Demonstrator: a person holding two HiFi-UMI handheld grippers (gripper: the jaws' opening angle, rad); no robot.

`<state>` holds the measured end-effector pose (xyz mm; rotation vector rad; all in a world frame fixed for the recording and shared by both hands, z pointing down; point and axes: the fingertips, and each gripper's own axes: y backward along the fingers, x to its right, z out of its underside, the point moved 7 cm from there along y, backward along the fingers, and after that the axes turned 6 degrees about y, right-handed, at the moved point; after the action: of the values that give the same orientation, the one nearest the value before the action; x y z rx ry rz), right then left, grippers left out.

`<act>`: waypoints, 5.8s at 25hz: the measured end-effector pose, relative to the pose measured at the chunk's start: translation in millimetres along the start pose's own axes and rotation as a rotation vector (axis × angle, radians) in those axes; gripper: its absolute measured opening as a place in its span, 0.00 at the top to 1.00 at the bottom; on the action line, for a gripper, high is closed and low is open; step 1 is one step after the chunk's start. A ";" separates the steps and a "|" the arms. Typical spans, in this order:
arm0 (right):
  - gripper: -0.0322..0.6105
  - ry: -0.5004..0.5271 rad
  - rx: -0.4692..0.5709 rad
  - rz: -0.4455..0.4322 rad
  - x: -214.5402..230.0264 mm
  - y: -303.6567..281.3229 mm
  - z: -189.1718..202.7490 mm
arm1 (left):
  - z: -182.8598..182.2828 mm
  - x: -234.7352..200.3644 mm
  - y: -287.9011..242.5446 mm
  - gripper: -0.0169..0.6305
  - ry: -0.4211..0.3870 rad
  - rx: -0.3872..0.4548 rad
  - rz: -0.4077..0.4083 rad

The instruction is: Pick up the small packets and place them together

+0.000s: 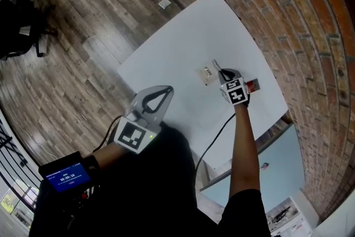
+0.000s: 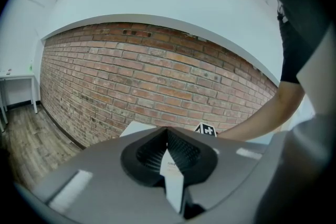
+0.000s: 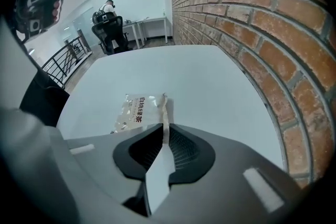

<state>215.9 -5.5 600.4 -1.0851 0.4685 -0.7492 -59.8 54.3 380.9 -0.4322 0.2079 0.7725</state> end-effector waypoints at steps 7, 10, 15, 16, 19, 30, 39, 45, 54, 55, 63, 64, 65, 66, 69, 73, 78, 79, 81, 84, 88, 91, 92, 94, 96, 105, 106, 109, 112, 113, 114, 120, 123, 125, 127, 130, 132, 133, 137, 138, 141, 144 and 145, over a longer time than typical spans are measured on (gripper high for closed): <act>0.77 -0.179 0.116 0.112 6.5 20.9 10.3 | 0.9 0.6 0.9 0.97 -0.011 0.004 0.008; 0.76 -0.274 0.207 0.141 -8.3 31.7 7.1 | 2.0 2.2 1.1 0.97 -0.006 0.001 0.011; 0.69 -0.290 0.258 0.127 -45.0 19.4 -9.6 | 3.0 5.7 -1.1 0.97 -0.016 -0.010 0.027; 0.66 -0.279 0.246 0.129 -49.1 14.1 -13.2 | 2.4 5.8 -1.2 0.97 -0.019 -0.009 0.030; 0.64 -0.232 0.200 0.137 -51.1 0.4 -19.7 | 1.8 4.9 -0.9 0.97 -0.016 -0.010 0.029; 0.62 -0.068 0.093 0.136 -44.3 -12.7 -13.7 | 7.0 -6.3 4.2 0.97 0.022 -0.017 -0.023; 0.62 -0.124 0.209 0.201 -42.9 27.5 -7.5 | 5.6 -2.6 2.9 0.97 0.005 -0.023 -0.011; 0.62 -0.265 0.274 0.310 -25.9 80.1 39.8 | 6.1 -2.6 -0.1 0.97 0.013 -0.029 0.002; 0.62 -0.022 0.217 0.204 -54.9 28.0 5.8 | 8.0 20.3 -15.9 0.97 -0.017 -0.037 0.037; 0.62 -0.010 0.206 0.194 -56.1 20.1 1.2 | 7.4 20.8 -15.3 0.97 -0.021 -0.035 0.034; 0.62 -0.042 0.089 0.189 -65.3 -13.3 -4.7 | 5.7 12.7 -6.9 0.97 -0.014 -0.040 -0.011; 0.62 -0.069 0.098 0.202 -65.1 -14.0 -6.3 | 5.3 11.8 -7.6 0.97 -0.017 -0.042 -0.011; 0.62 -0.092 0.106 0.213 -65.4 -14.8 -7.7 | 4.9 11.6 -8.2 0.97 -0.018 -0.042 -0.010; 0.62 -0.107 0.110 0.222 -66.2 -15.5 -8.7 | 4.8 12.1 -8.7 0.97 -0.018 -0.041 -0.008; 0.62 -0.113 0.108 0.239 -70.0 -14.1 -10.2 | 5.6 16.1 -8.5 0.97 -0.021 -0.036 0.004; 0.61 -0.095 0.137 0.293 -77.0 9.2 -8.1 | 7.6 20.0 -4.2 0.97 -0.012 -0.032 0.010; 0.63 -0.243 0.212 0.408 -57.2 61.5 33.6 | 7.9 22.8 -8.6 0.97 -0.009 -0.035 0.036; 0.66 -0.302 0.217 0.443 -47.6 71.1 50.3 | 8.3 24.0 -9.6 0.97 -0.009 -0.036 0.041; 0.71 -0.433 0.223 0.502 -24.8 86.9 86.1 | 8.8 26.6 -11.7 0.97 -0.014 -0.038 0.053; 0.71 -0.598 0.224 0.553 10.3 103.9 134.2 | 9.8 34.8 -14.3 0.97 -0.020 -0.042 0.068; 0.72 -0.658 0.169 0.572 40.5 105.2 170.4 | 13.8 47.3 -13.0 0.97 -0.018 -0.046 0.067; 0.73 -0.691 0.151 0.554 48.4 97.0 175.9 | 16.5 47.0 -9.3 0.97 -0.024 -0.063 0.072; 0.73 -0.698 0.145 0.549 51.1 94.4 178.0 | 16.8 47.6 -9.7 0.97 -0.028 -0.064 0.074; 0.73 -0.691 0.123 0.547 56.7 89.8 182.5 | 16.9 50.9 -11.1 0.97 -0.036 -0.062 0.077; 0.73 -0.678 0.106 0.545 61.0 86.6 186.2 | 18.1 55.1 -11.6 0.97 -0.036 -0.064 0.076; 0.74 -0.731 0.131 0.522 78.6 83.9 190.7 | 25.1 60.5 -11.2 0.97 -0.027 -0.079 0.053; 0.74 -0.734 0.133 0.518 79.6 83.5 189.9 | 25.6 60.2 -11.2 0.97 -0.026 -0.082 0.050; 0.74 -0.735 0.136 0.508 83.3 81.4 186.3 | 25.6 60.1 -12.2 0.97 -0.020 -0.082 0.048; 0.76 -0.742 0.130 0.500 85.2 77.3 185.4 | 25.6 61.8 -13.5 0.97 -0.022 -0.084 0.060; 0.77 -0.749 0.129 0.497 85.6 76.7 186.4 | 25.5 62.9 -14.4 0.97 -0.019 -0.082 0.062; 0.77 -0.755 0.129 0.494 85.9 76.5 187.3 | 25.2 63.7 -15.1 0.97 -0.014 -0.079 0.062; 0.89 -0.780 0.166 0.472 86.6 76.0 187.2 | 26.6 63.6 -17.6 0.97 -0.007 -0.089 0.056; 0.92 -0.784 0.187 0.472 84.1 79.9 185.7 | 26.5 62.3 -18.2 0.97 -0.002 -0.091 0.054; 0.94 -0.777 0.201 0.475 80.8 84.5 182.8 | 25.8 62.5 -18.4 0.97 -0.002 -0.090 0.060; 0.94 -0.772 0.221 0.470 75.8 90.2 179.2 | 25.1 63.6 -18.1 0.97 0.001 -0.087 0.066; 0.94 -0.765 0.278 0.451 65.8 98.7 168.8 | 24.7 64.3 -16.1 0.97 0.003 -0.080 0.070; 0.94 -0.750 0.326 0.445 59.1 107.6 160.5 | 26.6 64.7 -16.1 0.97 -0.005 -0.086 0.078; 0.95 -0.739 0.344 0.446 55.5 112.7 156.8 | 27.7 64.9 -16.4 0.97 -0.006 -0.090 0.083; 0.95 -0.689 0.378 0.446 40.2 125.1 140.4 | 28.6 63.4 -14.8 0.97 0.007 -0.092 0.079; 0.95 -0.680 0.384 0.444 37.7 126.9 136.6 | 28.2 62.8 -15.3 0.97 0.002 -0.092 0.082; 0.95 -0.665 0.393 0.439 29.2 135.1 130.7 | 28.4 62.8 -17.9 0.97 -0.012 -0.097 0.098; 0.95 -0.647 0.408 0.429 19.0 141.8 121.3 | 29.5 63.6 -17.4 0.97 -0.008 -0.107 0.105; 0.95 -0.644 0.421 0.424 16.8 143.9 116.3 | 29.0 63.6 -18.0 0.97 -0.009 -0.104 0.108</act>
<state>350.5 91.5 516.8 -0.7349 -0.0229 -0.0892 -1.7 95.9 390.7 -0.5187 0.1842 0.8943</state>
